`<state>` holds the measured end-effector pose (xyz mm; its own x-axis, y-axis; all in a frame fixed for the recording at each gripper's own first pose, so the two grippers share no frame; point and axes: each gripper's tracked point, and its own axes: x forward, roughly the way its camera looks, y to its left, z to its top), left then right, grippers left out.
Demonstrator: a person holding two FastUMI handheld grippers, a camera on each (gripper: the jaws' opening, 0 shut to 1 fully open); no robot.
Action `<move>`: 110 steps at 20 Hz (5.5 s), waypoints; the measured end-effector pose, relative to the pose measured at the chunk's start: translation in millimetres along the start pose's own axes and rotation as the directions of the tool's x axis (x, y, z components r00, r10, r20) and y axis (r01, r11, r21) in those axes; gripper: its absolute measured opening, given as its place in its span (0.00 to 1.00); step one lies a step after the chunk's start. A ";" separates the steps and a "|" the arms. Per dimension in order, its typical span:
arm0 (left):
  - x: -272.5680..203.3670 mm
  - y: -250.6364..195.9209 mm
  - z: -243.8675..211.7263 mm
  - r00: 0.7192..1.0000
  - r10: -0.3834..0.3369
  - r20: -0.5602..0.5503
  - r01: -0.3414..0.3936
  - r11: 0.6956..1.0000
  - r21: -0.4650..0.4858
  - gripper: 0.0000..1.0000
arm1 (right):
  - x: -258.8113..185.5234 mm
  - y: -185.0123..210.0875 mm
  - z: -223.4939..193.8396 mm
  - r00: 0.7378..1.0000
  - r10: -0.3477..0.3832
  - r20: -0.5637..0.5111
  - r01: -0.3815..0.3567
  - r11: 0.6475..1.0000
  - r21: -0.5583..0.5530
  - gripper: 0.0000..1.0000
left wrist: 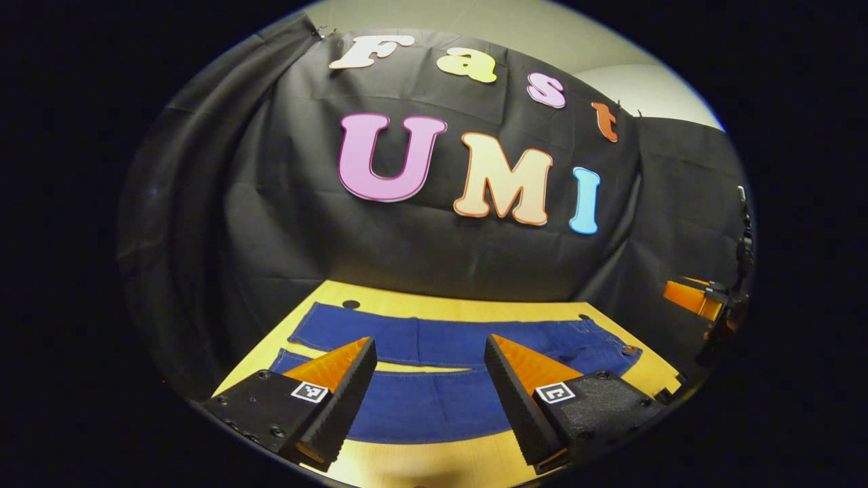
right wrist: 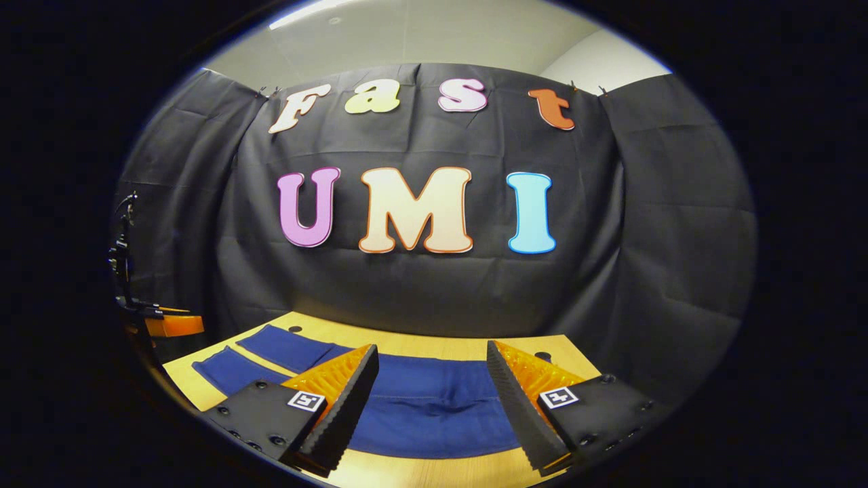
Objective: Grasp the waist and the cuffs of the jeans and fold them to make the two legs overlap; first hold the waist and fold one-third of the jeans toward the cuffs, then hold the cuffs and fold the remaining one-third in the same direction to finish folding.
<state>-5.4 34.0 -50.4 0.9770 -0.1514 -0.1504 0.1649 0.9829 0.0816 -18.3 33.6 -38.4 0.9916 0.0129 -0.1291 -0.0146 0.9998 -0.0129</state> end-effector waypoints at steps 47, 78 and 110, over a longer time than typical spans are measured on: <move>13.3 137.4 -216.5 0.424 -0.022 -0.905 0.652 0.701 0.288 0.21 | -24.8 11.4 -85.2 0.971 0.034 -0.237 -0.025 0.999 0.042 0.99; 18.1 139.7 -220.4 0.335 0.110 -0.936 0.514 0.811 0.279 0.00 | 58.4 -118.4 -318.8 0.537 0.201 -0.819 -0.511 0.850 -0.127 0.99; 36.1 139.5 -204.6 0.690 0.091 -0.718 0.036 0.987 0.160 0.00 | 90.0 -126.1 -303.1 0.623 0.115 -0.773 -0.187 0.982 -0.004 0.04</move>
<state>25.1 187.1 -246.0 0.5920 0.0603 -0.8037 0.2192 0.9476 0.2325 33.7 -95.8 -348.9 0.5166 0.1119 -0.8489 -0.2004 0.9797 0.0072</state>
